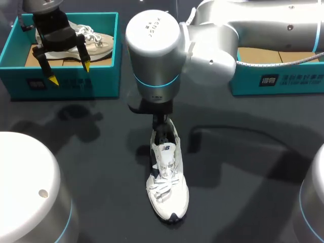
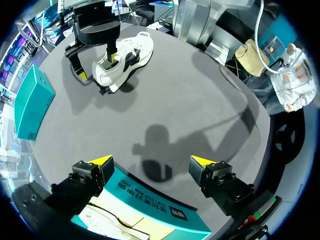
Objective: Take the shoe out of the shoebox, open the shoe tongue, remove and reinsert the insole, then place the shoe into the shoebox
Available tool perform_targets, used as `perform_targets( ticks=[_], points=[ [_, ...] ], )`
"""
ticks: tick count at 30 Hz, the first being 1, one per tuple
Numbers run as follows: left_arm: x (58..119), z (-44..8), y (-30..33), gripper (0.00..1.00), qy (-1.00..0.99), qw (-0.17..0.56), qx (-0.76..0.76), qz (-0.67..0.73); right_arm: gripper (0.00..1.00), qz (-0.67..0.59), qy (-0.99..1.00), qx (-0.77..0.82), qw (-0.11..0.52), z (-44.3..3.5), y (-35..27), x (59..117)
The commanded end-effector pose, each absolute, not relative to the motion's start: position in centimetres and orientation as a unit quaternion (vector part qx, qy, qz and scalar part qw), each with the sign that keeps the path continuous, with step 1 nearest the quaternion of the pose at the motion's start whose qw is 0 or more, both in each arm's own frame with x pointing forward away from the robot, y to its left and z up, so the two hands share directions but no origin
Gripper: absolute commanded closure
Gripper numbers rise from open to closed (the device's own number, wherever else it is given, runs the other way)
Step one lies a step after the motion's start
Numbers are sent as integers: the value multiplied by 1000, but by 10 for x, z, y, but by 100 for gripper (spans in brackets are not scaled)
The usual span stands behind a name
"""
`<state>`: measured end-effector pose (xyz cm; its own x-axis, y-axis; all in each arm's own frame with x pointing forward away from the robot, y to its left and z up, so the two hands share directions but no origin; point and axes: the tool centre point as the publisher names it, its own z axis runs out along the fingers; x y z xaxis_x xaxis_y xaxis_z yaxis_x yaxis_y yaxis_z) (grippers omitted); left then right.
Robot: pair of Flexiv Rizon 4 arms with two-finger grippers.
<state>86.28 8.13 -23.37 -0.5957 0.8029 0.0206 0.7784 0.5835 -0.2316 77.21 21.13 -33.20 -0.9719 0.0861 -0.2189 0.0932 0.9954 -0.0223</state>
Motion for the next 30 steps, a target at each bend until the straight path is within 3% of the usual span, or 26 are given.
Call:
perform_targets(
  ticks=[1,10,27,30],
  points=[
    [862,-234,82,0,-888,61,-446,98,0,-11,994,43,103,-345,210,779],
    [862,-234,82,0,-888,61,-446,98,4,5,996,33,88,-365,204,787],
    [862,-234,82,0,-888,61,-446,98,35,12,998,19,57,-387,208,792],
    [862,-234,82,0,-888,61,-446,98,47,13,998,17,55,-388,209,792]
  ],
)
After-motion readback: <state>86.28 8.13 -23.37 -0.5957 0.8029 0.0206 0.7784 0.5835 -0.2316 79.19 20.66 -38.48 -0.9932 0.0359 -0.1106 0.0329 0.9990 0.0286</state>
